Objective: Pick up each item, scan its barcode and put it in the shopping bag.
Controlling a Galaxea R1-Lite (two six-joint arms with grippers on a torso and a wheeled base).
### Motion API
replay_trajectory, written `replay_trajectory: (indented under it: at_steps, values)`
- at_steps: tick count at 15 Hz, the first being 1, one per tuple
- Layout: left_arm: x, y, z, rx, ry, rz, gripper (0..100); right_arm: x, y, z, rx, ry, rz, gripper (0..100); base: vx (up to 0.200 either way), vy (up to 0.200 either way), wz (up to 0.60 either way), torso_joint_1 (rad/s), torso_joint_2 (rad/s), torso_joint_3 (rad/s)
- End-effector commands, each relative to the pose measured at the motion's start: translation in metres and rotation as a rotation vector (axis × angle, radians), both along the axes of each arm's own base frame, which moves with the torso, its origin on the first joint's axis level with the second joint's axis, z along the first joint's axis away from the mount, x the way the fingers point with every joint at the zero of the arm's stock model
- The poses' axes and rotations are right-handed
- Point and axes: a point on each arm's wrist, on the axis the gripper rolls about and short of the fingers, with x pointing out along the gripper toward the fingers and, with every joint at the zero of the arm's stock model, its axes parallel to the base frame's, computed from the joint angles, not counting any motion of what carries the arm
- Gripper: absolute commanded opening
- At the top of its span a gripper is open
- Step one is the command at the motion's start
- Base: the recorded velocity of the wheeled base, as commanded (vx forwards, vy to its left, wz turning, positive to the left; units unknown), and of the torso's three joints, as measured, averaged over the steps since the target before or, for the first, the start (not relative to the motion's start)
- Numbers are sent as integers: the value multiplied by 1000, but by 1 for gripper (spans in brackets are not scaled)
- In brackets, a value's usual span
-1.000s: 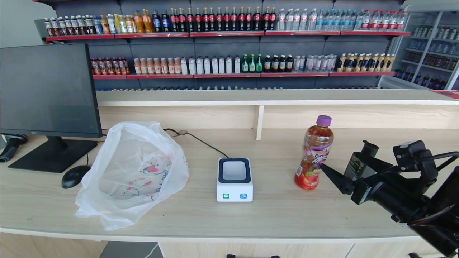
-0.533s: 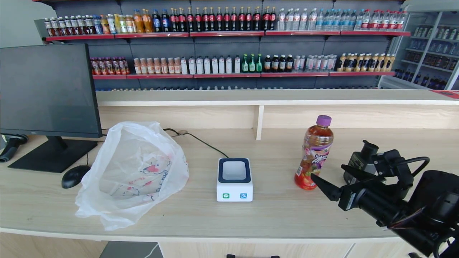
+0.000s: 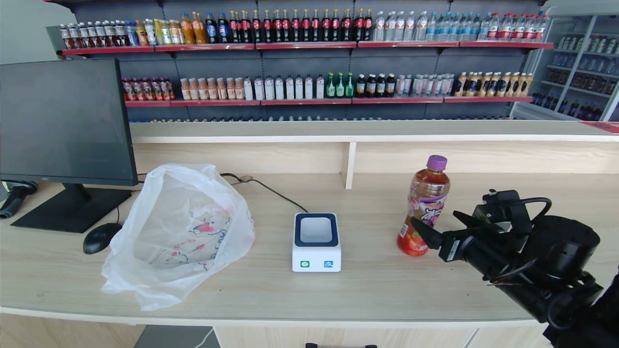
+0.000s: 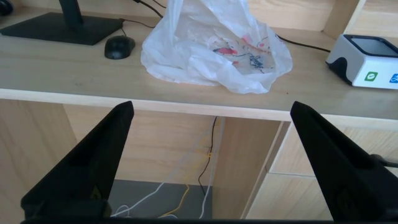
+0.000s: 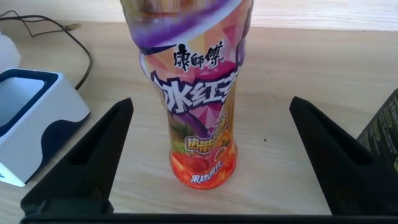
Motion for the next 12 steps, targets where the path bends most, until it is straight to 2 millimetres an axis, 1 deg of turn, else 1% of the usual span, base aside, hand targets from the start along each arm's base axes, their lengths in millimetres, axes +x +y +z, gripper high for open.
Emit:
replay_trajectory:
  at_steps: [1, 3, 7, 10, 12]
  values:
    - [0, 0, 0, 0, -1, -1, 100, 4, 2, -6, 0, 17, 1, 100, 0, 0, 0, 0, 0, 0]
    - [0, 0, 0, 0, -1, -1, 100, 7, 3, -10, 19, 36, -1, 100, 0, 0, 0, 0, 0, 0]
    - [0, 0, 0, 0, -1, -1, 100, 23, 8, -14, 41, 24, -16, 100, 0, 0, 0, 0, 0, 0]
    - [0, 0, 0, 0, -1, 1, 100, 28, 9, -15, 36, 16, -34, 100, 0, 0, 0, 0, 0, 0]
    - [0, 0, 0, 0, -1, 1, 100, 31, 13, -14, 33, 6, -23, 100, 0, 0, 0, 0, 0, 0]
